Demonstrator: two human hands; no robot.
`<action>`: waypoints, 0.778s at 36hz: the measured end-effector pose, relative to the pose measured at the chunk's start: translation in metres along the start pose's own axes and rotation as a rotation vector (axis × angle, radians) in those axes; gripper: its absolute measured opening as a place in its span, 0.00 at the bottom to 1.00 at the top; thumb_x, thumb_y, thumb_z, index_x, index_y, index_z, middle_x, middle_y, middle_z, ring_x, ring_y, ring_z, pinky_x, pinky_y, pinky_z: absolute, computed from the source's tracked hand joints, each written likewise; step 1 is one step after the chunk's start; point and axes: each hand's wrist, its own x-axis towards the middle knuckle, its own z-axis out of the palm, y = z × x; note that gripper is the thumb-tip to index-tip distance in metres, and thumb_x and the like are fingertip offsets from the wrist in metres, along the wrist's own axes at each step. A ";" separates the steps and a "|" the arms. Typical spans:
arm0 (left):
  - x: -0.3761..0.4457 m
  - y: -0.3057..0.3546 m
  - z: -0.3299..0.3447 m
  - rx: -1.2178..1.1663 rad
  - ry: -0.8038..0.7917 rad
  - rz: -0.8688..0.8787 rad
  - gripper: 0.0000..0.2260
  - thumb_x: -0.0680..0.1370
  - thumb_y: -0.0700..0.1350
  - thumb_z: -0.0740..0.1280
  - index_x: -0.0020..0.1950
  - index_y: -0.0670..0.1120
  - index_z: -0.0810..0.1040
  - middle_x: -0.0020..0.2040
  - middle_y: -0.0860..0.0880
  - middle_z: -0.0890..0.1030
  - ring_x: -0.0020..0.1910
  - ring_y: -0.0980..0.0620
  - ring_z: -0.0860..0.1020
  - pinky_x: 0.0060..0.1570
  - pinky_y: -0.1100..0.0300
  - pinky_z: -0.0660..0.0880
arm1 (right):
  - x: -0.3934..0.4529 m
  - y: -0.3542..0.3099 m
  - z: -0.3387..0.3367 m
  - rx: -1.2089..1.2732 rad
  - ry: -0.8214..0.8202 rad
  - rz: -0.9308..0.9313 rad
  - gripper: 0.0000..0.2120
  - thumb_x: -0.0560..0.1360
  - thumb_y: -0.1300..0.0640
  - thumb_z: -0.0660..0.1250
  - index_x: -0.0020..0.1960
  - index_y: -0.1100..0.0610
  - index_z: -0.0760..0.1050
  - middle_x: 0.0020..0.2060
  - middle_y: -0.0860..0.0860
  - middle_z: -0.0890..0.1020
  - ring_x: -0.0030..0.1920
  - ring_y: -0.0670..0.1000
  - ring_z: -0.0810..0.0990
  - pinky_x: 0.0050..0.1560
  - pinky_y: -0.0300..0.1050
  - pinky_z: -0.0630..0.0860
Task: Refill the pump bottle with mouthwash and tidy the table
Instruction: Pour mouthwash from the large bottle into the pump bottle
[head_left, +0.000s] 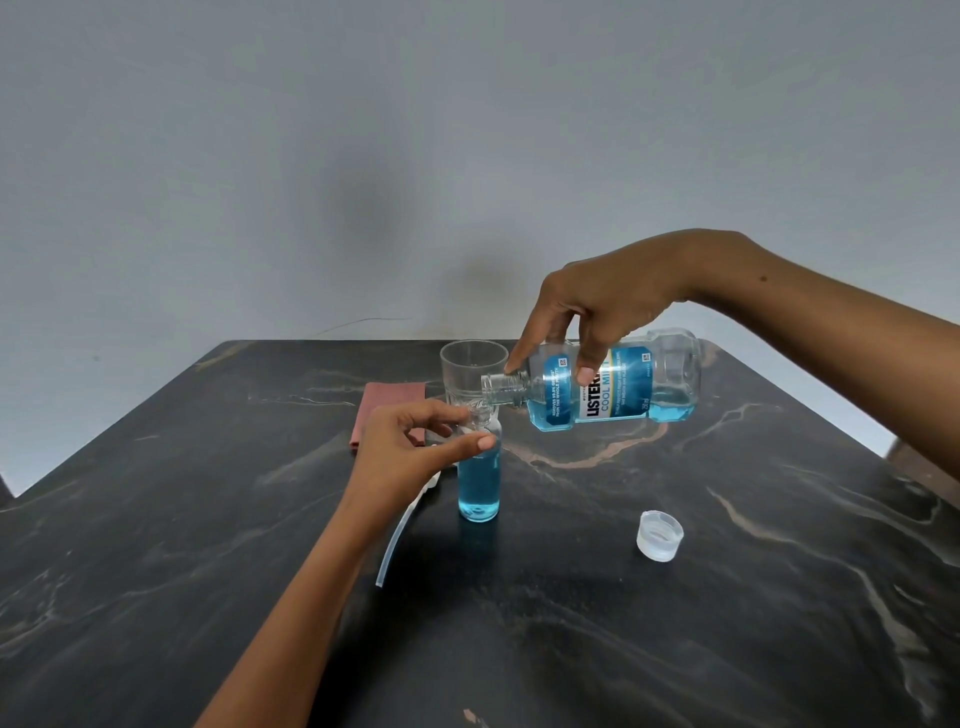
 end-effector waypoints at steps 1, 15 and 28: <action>0.000 0.000 0.000 -0.001 -0.001 0.001 0.14 0.66 0.48 0.77 0.50 0.46 0.85 0.43 0.52 0.84 0.40 0.56 0.80 0.34 0.69 0.74 | 0.000 0.000 0.000 -0.003 -0.001 0.000 0.27 0.71 0.66 0.73 0.67 0.53 0.73 0.57 0.57 0.83 0.57 0.60 0.81 0.52 0.64 0.79; -0.001 -0.001 -0.001 -0.023 -0.015 0.003 0.17 0.61 0.56 0.75 0.47 0.53 0.85 0.42 0.55 0.85 0.42 0.55 0.81 0.41 0.61 0.78 | -0.002 -0.003 0.000 -0.014 0.002 0.003 0.27 0.71 0.66 0.72 0.67 0.54 0.73 0.57 0.57 0.82 0.57 0.60 0.81 0.52 0.64 0.79; -0.001 0.000 -0.001 -0.011 -0.019 0.015 0.14 0.64 0.52 0.76 0.48 0.51 0.84 0.43 0.56 0.84 0.41 0.58 0.80 0.36 0.67 0.76 | -0.002 -0.005 0.000 -0.026 0.000 0.014 0.27 0.71 0.67 0.72 0.68 0.55 0.72 0.56 0.58 0.83 0.58 0.60 0.81 0.53 0.64 0.79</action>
